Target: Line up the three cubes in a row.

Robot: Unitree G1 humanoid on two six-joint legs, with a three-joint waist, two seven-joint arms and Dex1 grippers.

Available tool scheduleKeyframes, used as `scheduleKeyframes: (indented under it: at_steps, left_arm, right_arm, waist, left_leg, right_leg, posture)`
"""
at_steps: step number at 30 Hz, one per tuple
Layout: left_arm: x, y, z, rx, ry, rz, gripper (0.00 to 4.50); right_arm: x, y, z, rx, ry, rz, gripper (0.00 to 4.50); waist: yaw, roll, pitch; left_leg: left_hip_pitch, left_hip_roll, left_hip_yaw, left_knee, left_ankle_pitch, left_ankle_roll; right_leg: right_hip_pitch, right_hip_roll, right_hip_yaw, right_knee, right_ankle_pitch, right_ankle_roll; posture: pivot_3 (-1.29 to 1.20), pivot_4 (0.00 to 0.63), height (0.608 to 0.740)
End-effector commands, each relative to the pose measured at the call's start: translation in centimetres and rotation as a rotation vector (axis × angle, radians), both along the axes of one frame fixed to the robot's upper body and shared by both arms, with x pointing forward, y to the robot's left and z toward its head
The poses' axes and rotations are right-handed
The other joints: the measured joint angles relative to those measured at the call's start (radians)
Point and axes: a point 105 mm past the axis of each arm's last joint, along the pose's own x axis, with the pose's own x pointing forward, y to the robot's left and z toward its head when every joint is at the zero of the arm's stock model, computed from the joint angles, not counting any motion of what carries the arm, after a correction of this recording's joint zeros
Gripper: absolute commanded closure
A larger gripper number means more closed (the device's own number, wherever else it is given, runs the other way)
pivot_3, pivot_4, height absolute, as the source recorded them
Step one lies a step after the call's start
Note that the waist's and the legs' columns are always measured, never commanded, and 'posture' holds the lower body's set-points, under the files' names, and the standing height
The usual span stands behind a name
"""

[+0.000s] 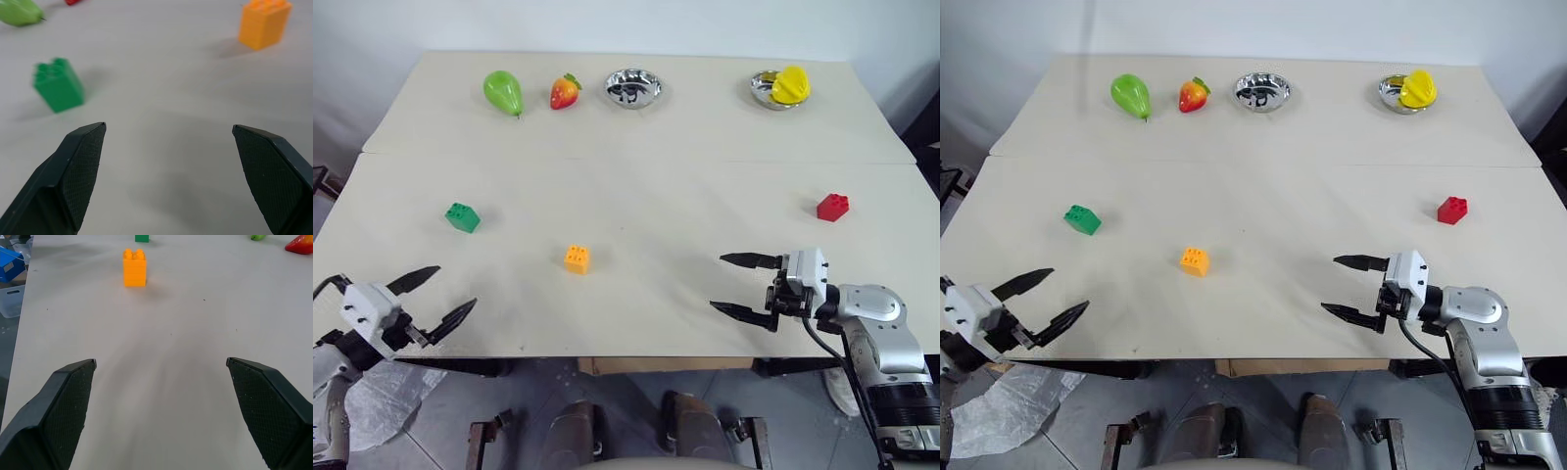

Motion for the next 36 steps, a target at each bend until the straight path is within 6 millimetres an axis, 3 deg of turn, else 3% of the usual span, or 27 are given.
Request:
scheduleKeyframes:
  at_steps: [1,5,8,12,15,17,21,24,30,34,36]
  left_arm:
    - [-0.5,-0.5,0.0,0.019,0.01,-0.03,0.13]
    - [-0.4,-2.9,0.7,-0.164,0.064,-0.132,0.13]
    - [-0.5,-5.5,1.3,-0.185,0.117,-0.249,0.13]
    - [1.5,-10.1,4.1,-0.19,0.025,-0.411,0.13]
    - [2.8,-13.5,4.8,-0.149,0.011,-0.55,0.13]
    - [3.5,-14.9,4.9,-0.133,0.02,-0.601,0.13]
    - [4.8,-16.7,4.5,-0.148,0.043,-0.663,0.13]
    - [5.6,-17.6,4.8,-0.192,0.045,-0.684,0.13]
    - [5.5,-17.7,4.5,-0.169,0.067,-0.696,0.13]
    - [5.7,-17.9,5.1,-0.15,0.016,-0.694,0.13]
    - [5.7,-18.1,5.3,-0.144,0.004,-0.696,0.13]
  right_arm:
    - [-0.3,0.4,0.7,0.001,-0.026,0.02,0.0]
    - [0.0,-0.1,1.2,0.029,-0.046,-0.04,0.0]
    - [0.0,-1.3,1.6,0.071,-0.024,-0.114,0.0]
    - [0.0,-5.1,3.7,0.164,-0.121,-0.39,0.0]
    - [-0.9,-9.2,4.0,0.222,-0.177,-0.655,0.0]
    - [-1.8,-11.9,3.5,0.244,-0.196,-0.831,0.0]
    - [-3.7,-16.4,0.5,0.224,-0.167,-1.166,0.0]
    - [-3.8,-17.0,-0.3,0.181,-0.172,-1.243,0.0]
    - [-0.3,-17.1,1.7,0.199,-0.095,-1.313,0.0]
    - [4.9,-16.6,5.3,0.214,0.029,-1.328,0.0]
    - [6.6,-16.7,5.8,0.164,0.071,-1.361,0.0]
  waist:
    - [-0.001,0.0,0.0]
    - [0.003,0.0,0.0]
    - [0.009,0.0,0.0]
    - [0.033,0.001,0.0]
    - [0.049,0.001,0.0]
    - [0.051,0.002,-0.001]
    - [0.042,0.003,-0.001]
    - [0.027,0.003,-0.002]
    - [-0.004,0.004,-0.001]
    - [-0.006,0.006,0.0]
    - [-0.004,0.006,0.0]
  left_leg:
    - [0.0,0.0,0.0,0.0,0.0,0.0]
    - [0.0,0.0,0.0,0.0,0.0,0.0]
    - [0.0,0.0,-0.001,0.001,0.0,0.0]
    - [0.0,0.0,-0.001,0.002,0.0,0.0]
    - [0.0,-0.001,-0.001,0.005,0.0,0.0]
    - [0.0,-0.002,-0.001,0.004,0.0,0.0]
    - [0.0,-0.004,0.001,0.003,0.0,-0.001]
    - [0.001,-0.002,0.002,0.003,0.001,-0.003]
    - [0.011,0.002,0.011,-0.002,0.002,-0.005]
    - [0.013,0.008,0.017,-0.001,0.002,-0.005]
    - [0.013,0.009,0.017,-0.001,0.002,-0.005]
  right_leg:
    - [0.0,0.0,0.0,0.0,0.0,0.0]
    - [0.0,0.0,0.0,0.0,0.0,0.0]
    - [0.0,0.0,0.0,0.001,0.0,0.0]
    - [0.001,0.0,0.0,0.001,0.0,0.0]
    - [0.001,0.0,0.001,0.003,0.0,0.0]
    - [0.001,0.0,0.001,0.003,0.0,0.0]
    - [0.001,0.003,0.002,0.002,0.0,0.0]
    - [0.001,0.007,0.004,0.001,0.0,0.0]
    - [0.001,0.011,0.016,0.003,0.0,-0.001]
    - [-0.001,0.011,0.023,0.007,0.0,-0.001]
    - [-0.002,0.012,0.022,0.008,-0.001,-0.003]
  posture:
    - [0.0,0.15,0.74]
    - [0.0,0.15,0.74]
    - [0.0,0.15,0.74]
    - [0.0,0.15,0.74]
    - [0.0,0.15,0.74]
    - [0.0,0.15,0.74]
    - [0.0,0.15,0.74]
    - [0.0,0.15,0.74]
    - [0.0,0.15,0.74]
    - [0.0,0.15,0.74]
    - [0.0,0.15,0.74]
